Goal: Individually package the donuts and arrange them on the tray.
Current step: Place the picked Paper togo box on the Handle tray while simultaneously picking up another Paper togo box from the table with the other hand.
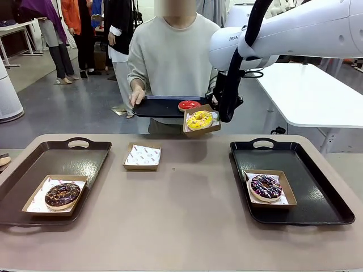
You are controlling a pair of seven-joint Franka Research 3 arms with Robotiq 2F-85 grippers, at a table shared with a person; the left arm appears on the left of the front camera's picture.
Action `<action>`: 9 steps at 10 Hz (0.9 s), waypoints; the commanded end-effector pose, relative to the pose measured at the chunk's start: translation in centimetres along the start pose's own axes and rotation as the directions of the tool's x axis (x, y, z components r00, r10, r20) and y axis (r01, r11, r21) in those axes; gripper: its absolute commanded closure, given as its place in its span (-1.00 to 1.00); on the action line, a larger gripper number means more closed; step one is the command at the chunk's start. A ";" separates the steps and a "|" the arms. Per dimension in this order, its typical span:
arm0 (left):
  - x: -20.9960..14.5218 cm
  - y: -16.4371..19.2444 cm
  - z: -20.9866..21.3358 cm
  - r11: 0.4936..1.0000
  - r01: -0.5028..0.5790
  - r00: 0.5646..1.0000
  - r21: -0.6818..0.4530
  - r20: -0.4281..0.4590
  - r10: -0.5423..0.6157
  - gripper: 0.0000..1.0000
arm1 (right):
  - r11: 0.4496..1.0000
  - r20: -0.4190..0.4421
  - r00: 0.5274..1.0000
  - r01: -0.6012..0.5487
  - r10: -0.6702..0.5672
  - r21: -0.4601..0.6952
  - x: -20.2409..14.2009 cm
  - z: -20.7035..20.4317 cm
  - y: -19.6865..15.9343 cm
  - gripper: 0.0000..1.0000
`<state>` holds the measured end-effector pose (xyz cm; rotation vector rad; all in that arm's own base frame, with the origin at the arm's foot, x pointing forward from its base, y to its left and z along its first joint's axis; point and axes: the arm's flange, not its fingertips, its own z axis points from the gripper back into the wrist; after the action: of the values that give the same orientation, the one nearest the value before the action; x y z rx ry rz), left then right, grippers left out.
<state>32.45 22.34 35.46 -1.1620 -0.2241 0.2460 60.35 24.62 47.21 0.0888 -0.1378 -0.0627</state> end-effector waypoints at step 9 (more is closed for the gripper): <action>2.1 -6.2 -1.5 0.989 0.133 0.989 0.071 -0.082 -0.127 -1.00 | 0.999 0.003 0.999 -0.036 0.036 0.025 -0.9 2.2 -3.8 0.96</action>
<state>34.70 20.28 38.45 -1.1322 -0.2194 0.1411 60.36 23.18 48.12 0.0868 -0.1497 -0.0462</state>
